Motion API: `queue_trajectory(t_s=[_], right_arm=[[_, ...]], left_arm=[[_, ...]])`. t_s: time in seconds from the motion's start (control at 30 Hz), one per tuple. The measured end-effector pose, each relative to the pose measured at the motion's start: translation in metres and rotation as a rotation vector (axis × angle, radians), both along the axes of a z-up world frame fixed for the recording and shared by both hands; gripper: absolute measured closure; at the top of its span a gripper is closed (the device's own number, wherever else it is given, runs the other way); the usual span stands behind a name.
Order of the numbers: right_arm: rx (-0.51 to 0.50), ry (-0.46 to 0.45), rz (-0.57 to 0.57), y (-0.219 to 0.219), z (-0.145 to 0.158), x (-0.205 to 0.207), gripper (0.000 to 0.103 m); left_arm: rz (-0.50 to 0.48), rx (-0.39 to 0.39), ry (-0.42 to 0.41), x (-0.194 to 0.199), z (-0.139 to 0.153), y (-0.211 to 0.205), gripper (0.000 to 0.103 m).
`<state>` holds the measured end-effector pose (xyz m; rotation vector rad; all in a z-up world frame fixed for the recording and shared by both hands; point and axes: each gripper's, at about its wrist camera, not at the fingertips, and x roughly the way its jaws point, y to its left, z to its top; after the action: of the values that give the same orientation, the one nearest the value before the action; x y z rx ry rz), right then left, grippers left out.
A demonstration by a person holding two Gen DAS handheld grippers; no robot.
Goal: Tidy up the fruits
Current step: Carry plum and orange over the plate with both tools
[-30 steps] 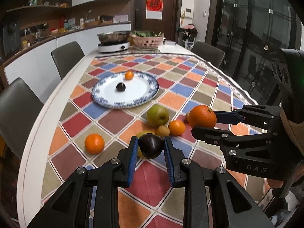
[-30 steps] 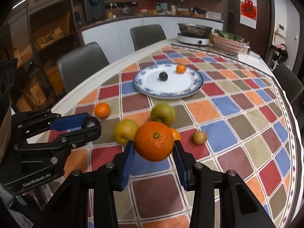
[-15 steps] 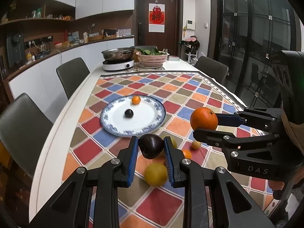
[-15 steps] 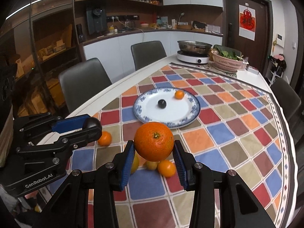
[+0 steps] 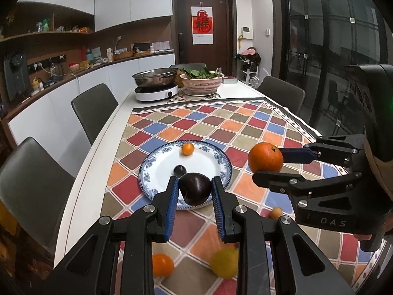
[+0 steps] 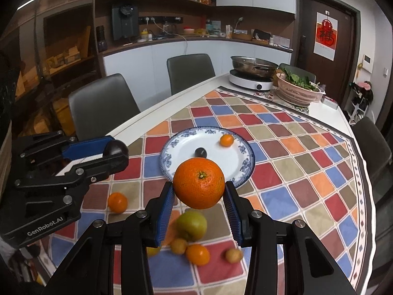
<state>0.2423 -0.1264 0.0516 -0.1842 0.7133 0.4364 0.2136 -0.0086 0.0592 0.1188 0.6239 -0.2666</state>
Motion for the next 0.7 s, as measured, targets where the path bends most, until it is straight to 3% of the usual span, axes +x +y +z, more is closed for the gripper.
queue_trajectory(t_s=[0.33,0.7], right_arm=[[-0.014,0.058,-0.001,0.011,-0.018,0.054,0.061],[-0.049,0.159,-0.034,0.017,-0.064,0.112,0.061]], left_arm=[[-0.007,0.003,0.06,0.053,-0.024,0.01,0.075],[0.007,-0.035,0.248,0.122,-0.073,0.019,0.075]])
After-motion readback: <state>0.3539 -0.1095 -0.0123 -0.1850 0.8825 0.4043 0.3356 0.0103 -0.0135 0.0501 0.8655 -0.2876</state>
